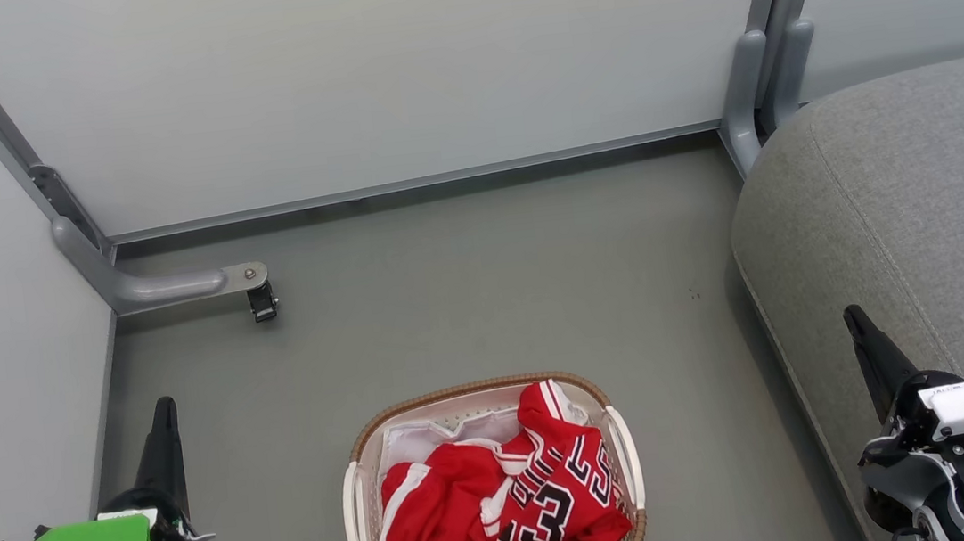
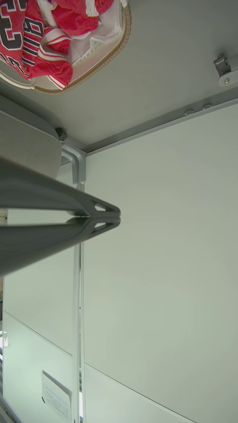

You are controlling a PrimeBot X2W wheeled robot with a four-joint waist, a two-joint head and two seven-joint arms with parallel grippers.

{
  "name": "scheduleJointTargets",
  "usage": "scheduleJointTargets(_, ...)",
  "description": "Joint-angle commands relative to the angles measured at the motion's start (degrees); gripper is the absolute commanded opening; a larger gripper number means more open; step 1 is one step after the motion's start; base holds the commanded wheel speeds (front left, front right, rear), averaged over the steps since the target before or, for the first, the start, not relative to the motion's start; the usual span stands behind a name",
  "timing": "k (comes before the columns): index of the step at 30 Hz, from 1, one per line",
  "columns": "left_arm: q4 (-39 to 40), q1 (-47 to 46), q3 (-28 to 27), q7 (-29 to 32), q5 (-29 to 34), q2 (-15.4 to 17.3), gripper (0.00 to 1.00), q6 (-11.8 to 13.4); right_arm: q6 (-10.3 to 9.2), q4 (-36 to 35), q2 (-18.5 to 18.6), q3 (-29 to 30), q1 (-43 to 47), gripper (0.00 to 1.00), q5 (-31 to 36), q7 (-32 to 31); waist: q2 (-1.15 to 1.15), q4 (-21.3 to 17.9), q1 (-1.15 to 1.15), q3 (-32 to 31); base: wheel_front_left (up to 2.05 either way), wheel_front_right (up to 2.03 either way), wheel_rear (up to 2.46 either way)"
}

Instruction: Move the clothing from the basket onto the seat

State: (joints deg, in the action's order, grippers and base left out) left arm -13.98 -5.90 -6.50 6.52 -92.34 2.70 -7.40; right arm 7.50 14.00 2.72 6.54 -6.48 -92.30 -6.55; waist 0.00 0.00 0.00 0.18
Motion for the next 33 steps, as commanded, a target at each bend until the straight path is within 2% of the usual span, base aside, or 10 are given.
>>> scheduleJointTargets(1,0.06,-0.68,-0.09,0.18,-0.15,0.38,0.0,-0.19,-0.02,-0.15,0.35,0.08,0.71,0.0,-0.22,-0.11,0.0,0.0,0.0,0.0,0.0,0.0,0.0)
scheduleJointTargets(10,0.06,-0.68,-0.09,0.18,-0.15,0.38,0.0,-0.19,-0.02,-0.15,0.35,0.08,0.71,0.0,-0.22,-0.11,0.0,0.0,0.0,0.0,0.0,0.0,0.0)
scheduleJointTargets(11,0.0,0.0,0.0,0.0,0.0,0.0,1.0,0.0,0.0,0.0,0.0,0.0,0.0,1.0,0.0,0.0,0.0,0.0,0.0,0.0,0.0,0.0,0.0)
scheduleJointTargets(19,-1.65,0.2,0.59,-1.6,2.46,0.63,1.0,0.03,-0.02,1.05,0.26,-1.51,-0.44,1.0,2.17,1.56,0.0,0.02,0.0,0.1,0.0,0.0,0.0)
scheduleJointTargets(33,-1.55,-0.34,1.29,-5.39,19.91,2.1,1.0,-0.01,-0.02,1.94,1.19,-3.73,-2.37,1.0,16.85,5.39,0.0,0.03,0.0,0.38,0.0,0.0,0.0)
